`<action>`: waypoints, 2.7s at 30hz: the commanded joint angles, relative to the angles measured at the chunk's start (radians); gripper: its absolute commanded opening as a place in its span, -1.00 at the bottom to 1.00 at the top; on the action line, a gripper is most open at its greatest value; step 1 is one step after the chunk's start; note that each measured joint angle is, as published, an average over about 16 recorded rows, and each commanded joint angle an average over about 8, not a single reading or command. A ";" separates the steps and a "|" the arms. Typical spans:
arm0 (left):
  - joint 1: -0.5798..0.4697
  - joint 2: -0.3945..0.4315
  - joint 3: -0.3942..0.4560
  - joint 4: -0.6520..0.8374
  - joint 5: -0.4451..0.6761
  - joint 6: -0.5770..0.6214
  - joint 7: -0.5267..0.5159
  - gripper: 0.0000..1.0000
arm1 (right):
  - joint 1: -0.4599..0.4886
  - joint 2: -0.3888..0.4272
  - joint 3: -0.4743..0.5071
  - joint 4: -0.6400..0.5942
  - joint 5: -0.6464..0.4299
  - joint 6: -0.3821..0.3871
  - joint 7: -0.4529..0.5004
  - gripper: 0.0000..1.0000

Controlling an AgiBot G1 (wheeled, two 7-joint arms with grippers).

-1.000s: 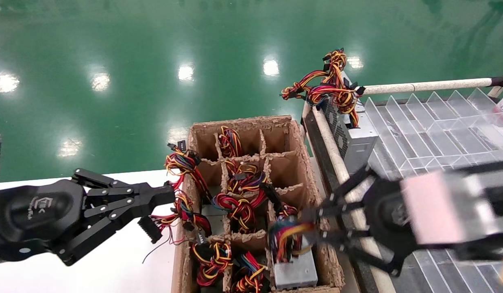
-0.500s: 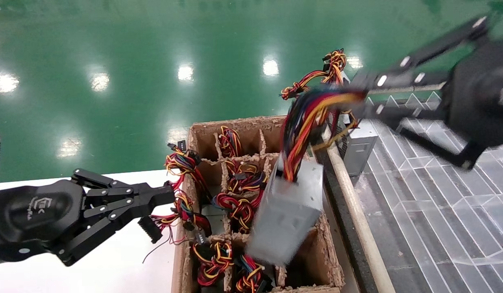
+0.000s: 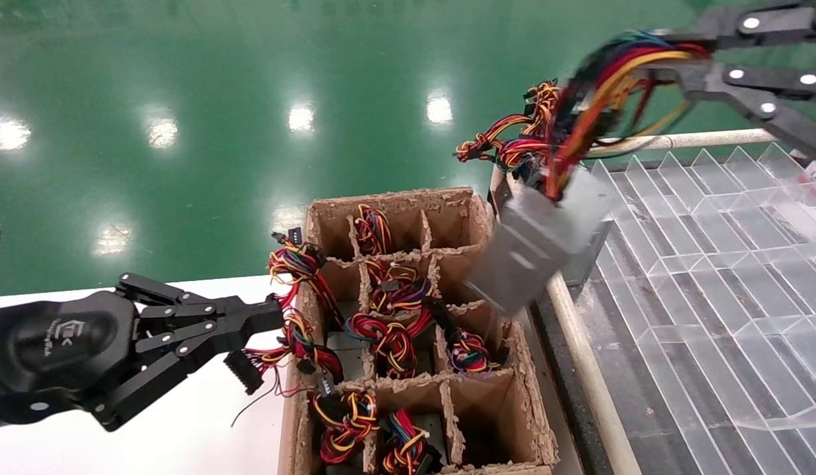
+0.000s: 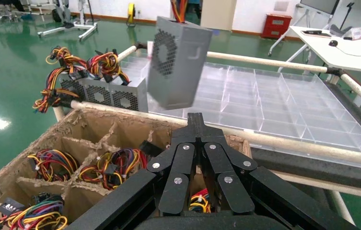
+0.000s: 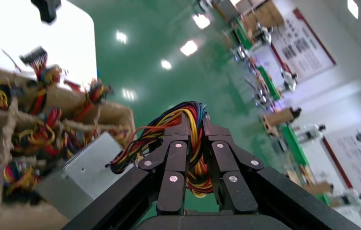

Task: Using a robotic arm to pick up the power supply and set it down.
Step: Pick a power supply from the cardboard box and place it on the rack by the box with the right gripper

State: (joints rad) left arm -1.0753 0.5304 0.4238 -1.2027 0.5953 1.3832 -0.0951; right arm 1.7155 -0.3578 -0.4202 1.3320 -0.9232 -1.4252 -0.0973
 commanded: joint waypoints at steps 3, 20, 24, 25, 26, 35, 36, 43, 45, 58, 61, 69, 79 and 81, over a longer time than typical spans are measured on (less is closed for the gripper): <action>0.000 0.000 0.000 0.000 0.000 0.000 0.000 -1.00 | 0.009 0.034 0.000 0.004 -0.027 -0.007 0.007 -1.00; 0.000 0.000 0.000 0.000 0.000 0.000 0.000 -1.00 | 0.021 0.166 -0.022 0.015 -0.167 -0.053 0.025 -1.00; 0.000 0.000 0.000 0.000 0.000 0.000 0.000 -1.00 | 0.012 0.180 -0.032 0.012 -0.195 -0.049 0.022 -1.00; 0.000 0.000 0.000 0.000 0.000 0.000 0.000 -1.00 | 0.009 0.182 -0.034 0.011 -0.200 -0.048 0.022 -1.00; 0.000 0.000 0.000 0.000 0.000 0.000 0.000 -1.00 | 0.005 0.185 -0.037 0.010 -0.204 -0.047 0.022 -1.00; 0.000 0.000 0.000 0.000 0.000 0.000 0.000 -1.00 | -0.026 0.207 -0.060 0.006 -0.230 -0.054 0.015 -1.00; 0.000 0.000 0.000 0.000 0.000 0.000 0.000 -1.00 | -0.028 0.207 -0.063 0.007 -0.236 -0.055 0.013 -1.00; 0.000 0.000 0.000 0.000 0.000 0.000 0.000 -1.00 | -0.022 0.192 -0.072 0.008 -0.276 -0.055 0.010 -1.00; 0.000 0.000 0.000 0.000 0.000 0.000 0.000 -1.00 | -0.017 0.188 -0.072 0.006 -0.283 -0.057 0.011 -1.00; 0.000 0.000 0.000 0.000 0.000 0.000 0.000 -1.00 | 0.005 0.151 -0.084 0.006 -0.330 -0.060 0.016 -1.00; 0.000 0.000 0.000 0.000 0.000 0.000 0.000 -1.00 | 0.016 0.150 -0.081 0.007 -0.337 -0.061 0.020 -1.00; 0.000 0.000 0.000 0.000 0.000 0.000 0.000 -1.00 | 0.027 0.148 -0.081 0.009 -0.364 -0.042 0.030 -1.00; 0.000 0.000 0.000 0.000 0.000 0.000 0.000 -1.00 | 0.028 0.124 -0.081 0.008 -0.383 0.002 0.042 -1.00; 0.000 0.000 0.000 0.000 0.000 0.000 0.000 -1.00 | 0.021 0.116 -0.081 0.006 -0.381 0.019 0.044 -1.00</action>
State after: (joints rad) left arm -1.0753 0.5304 0.4238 -1.2027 0.5953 1.3832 -0.0951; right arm 1.7317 -0.2424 -0.5020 1.3371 -1.3007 -1.4025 -0.0557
